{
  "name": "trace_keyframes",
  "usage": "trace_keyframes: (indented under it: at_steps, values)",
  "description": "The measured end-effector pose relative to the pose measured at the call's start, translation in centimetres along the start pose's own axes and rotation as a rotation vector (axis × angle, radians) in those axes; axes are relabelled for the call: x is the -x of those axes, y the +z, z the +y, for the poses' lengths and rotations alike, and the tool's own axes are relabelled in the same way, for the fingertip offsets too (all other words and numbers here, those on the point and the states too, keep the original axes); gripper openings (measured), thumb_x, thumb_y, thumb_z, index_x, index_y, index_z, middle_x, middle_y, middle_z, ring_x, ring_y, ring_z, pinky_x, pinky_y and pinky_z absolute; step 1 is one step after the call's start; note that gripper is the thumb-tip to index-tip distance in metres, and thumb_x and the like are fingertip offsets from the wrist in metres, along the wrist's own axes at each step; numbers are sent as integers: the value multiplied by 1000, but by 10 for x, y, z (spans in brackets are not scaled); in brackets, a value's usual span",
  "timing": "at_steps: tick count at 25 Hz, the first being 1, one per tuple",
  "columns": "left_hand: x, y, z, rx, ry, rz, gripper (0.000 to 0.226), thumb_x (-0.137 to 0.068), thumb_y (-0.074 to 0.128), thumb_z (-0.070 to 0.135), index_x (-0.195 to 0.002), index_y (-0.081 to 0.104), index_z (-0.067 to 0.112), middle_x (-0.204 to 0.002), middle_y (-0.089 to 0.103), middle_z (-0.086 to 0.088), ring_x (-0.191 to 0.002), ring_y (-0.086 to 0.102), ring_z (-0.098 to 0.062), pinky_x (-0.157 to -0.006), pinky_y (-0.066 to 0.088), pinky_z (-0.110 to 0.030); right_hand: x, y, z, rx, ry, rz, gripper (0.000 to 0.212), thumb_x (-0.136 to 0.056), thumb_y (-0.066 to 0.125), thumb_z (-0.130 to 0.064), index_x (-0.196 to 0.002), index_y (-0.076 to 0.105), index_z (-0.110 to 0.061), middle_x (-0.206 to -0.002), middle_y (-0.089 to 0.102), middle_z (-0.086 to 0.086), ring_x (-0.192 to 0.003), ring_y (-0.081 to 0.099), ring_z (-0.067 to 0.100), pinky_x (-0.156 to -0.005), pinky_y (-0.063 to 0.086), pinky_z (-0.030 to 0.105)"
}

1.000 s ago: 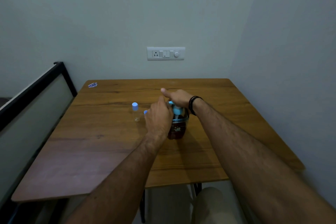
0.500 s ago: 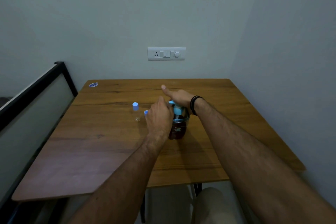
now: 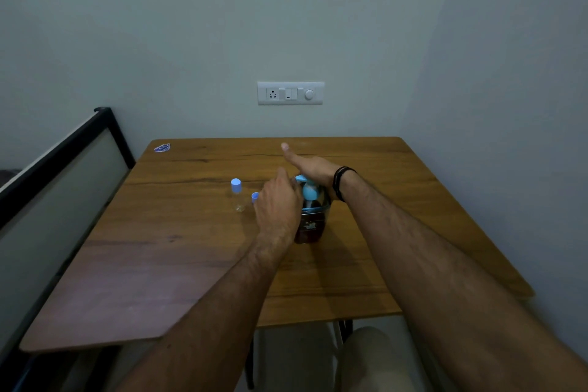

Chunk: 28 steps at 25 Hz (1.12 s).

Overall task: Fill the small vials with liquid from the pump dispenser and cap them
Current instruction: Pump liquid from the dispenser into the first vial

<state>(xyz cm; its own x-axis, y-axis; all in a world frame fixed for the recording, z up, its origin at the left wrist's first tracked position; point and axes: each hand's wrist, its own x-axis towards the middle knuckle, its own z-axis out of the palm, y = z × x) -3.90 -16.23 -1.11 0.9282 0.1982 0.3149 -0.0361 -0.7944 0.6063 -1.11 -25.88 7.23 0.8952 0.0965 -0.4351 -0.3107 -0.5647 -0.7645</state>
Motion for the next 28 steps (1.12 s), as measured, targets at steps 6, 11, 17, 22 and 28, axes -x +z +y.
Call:
trace_keyframes:
  at_steps: [6,11,17,22,28]
  values:
    - [1,0,0,-5,5,6,11,-104,50,25,-100,54,16,-86,64,1,-78,63,-18,-71,57,-41,-4,5,3,64,-82,89,78,-98,39,-71,-145,52,-11,-147,53,13,-122,55,29,-96,42,40]
    - [1,-2,1,7,5,-1,11,-105,50,25,-100,53,16,-86,64,1,-79,63,-18,-71,57,-40,-3,1,1,65,-26,34,94,-86,39,-85,-148,48,-15,-146,53,12,-123,56,32,-92,43,43]
    - [2,-3,1,4,17,-2,14,-106,49,27,-103,54,15,-87,65,1,-79,63,-17,-72,58,-40,-6,2,4,75,-60,83,76,-96,45,-70,-144,53,-12,-144,55,10,-111,56,25,-92,44,41]
    - [2,-5,2,15,8,-12,14,-106,49,28,-101,54,15,-86,62,3,-78,62,-15,-70,56,-34,-5,-3,0,69,0,17,91,-85,47,-83,-147,49,-15,-141,57,13,-110,61,30,-93,50,49]
    - [3,-6,2,4,28,-17,15,-107,47,27,-96,51,17,-81,57,5,-72,55,-11,-55,37,-24,-6,2,3,45,-68,99,94,-88,34,-84,-146,52,-12,-140,57,13,-105,56,26,-86,44,40]
